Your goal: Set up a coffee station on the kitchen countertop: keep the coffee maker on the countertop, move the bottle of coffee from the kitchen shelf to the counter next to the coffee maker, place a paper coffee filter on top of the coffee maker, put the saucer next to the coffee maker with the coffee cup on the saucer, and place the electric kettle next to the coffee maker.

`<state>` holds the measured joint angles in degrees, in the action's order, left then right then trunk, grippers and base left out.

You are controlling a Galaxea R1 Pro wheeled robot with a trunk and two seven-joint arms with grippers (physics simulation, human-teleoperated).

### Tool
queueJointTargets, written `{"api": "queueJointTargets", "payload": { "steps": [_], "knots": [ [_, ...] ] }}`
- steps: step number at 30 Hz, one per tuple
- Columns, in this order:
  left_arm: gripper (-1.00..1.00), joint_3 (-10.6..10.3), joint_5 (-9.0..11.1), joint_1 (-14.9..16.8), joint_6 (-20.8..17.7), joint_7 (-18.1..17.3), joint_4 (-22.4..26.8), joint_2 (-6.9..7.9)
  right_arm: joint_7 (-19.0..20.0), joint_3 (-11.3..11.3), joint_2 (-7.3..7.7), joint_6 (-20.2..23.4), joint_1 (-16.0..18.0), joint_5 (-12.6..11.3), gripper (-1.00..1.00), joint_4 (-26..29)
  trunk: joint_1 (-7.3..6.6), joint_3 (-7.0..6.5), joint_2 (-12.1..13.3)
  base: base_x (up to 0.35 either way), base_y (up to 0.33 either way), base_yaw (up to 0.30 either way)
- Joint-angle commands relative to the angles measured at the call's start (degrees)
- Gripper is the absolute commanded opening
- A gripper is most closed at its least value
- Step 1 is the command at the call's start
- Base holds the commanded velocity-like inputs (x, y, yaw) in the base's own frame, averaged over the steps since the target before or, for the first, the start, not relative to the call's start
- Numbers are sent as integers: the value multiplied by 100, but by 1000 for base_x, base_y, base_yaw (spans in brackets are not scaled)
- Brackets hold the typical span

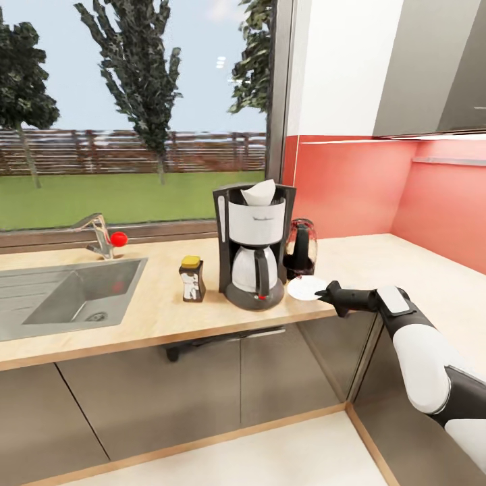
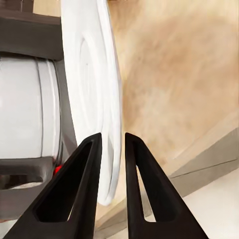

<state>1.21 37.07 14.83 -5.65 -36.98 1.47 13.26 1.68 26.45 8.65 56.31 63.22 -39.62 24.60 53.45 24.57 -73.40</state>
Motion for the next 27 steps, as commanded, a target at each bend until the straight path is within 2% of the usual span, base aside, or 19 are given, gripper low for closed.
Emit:
{"api": "queueJointTargets", "payload": {
  "steps": [1, 21, 27],
  "knots": [
    [100, 11, 37, 2, -59, -20, 2, 2, 26, 42, -2, 29, 6, 21, -100, 1, 0, 6, -4, 24, -20, 0],
    [100, 11, 37, 2, -64, -20, 2, 2, 26, 46, -3, 29, 6, 25, -100, 1, 0, 6, -4, 3, -30, 0],
    [100, 11, 37, 2, -60, -20, 2, 2, 26, 47, -4, 29, 6, 25, -100, 1, 110, 96, -204, 0, 0, 0]
  ]
}}
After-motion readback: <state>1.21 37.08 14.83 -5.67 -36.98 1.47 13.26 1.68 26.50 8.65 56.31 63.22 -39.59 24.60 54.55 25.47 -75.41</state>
